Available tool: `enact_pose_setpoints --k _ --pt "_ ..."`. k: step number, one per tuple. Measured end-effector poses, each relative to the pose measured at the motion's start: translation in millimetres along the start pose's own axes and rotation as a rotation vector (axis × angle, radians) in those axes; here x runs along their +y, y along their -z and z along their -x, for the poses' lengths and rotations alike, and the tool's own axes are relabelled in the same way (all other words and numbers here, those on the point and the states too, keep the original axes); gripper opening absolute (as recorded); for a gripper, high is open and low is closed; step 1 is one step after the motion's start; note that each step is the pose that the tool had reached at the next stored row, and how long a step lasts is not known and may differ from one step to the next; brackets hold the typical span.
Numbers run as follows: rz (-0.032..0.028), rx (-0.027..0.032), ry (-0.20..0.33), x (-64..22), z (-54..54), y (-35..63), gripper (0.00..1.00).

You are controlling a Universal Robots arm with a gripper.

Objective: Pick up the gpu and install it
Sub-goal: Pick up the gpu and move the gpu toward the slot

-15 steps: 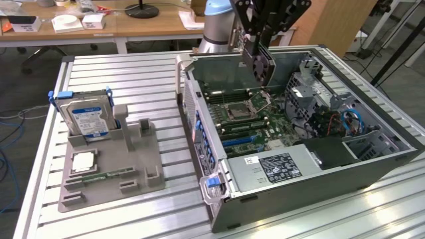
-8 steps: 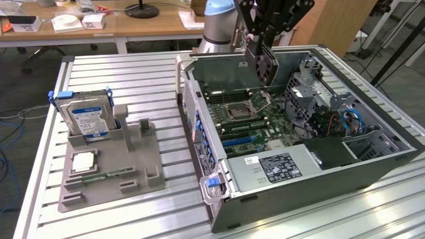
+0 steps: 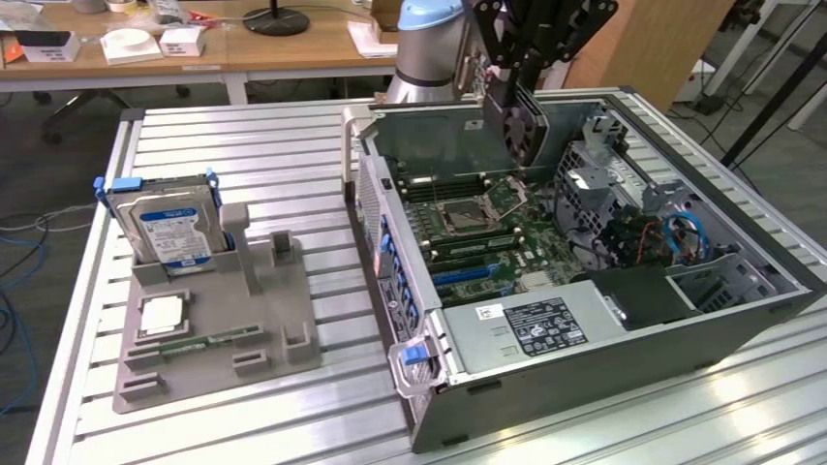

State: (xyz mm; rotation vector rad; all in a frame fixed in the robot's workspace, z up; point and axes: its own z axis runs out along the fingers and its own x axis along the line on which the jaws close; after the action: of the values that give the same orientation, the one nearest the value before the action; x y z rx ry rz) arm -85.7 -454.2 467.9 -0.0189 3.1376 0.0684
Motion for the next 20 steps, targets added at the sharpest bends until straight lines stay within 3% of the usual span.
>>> enact_pose_setpoints --k 20 --pt "0.0000 0.0000 0.000 -0.2 15.7 0.0 0.26"
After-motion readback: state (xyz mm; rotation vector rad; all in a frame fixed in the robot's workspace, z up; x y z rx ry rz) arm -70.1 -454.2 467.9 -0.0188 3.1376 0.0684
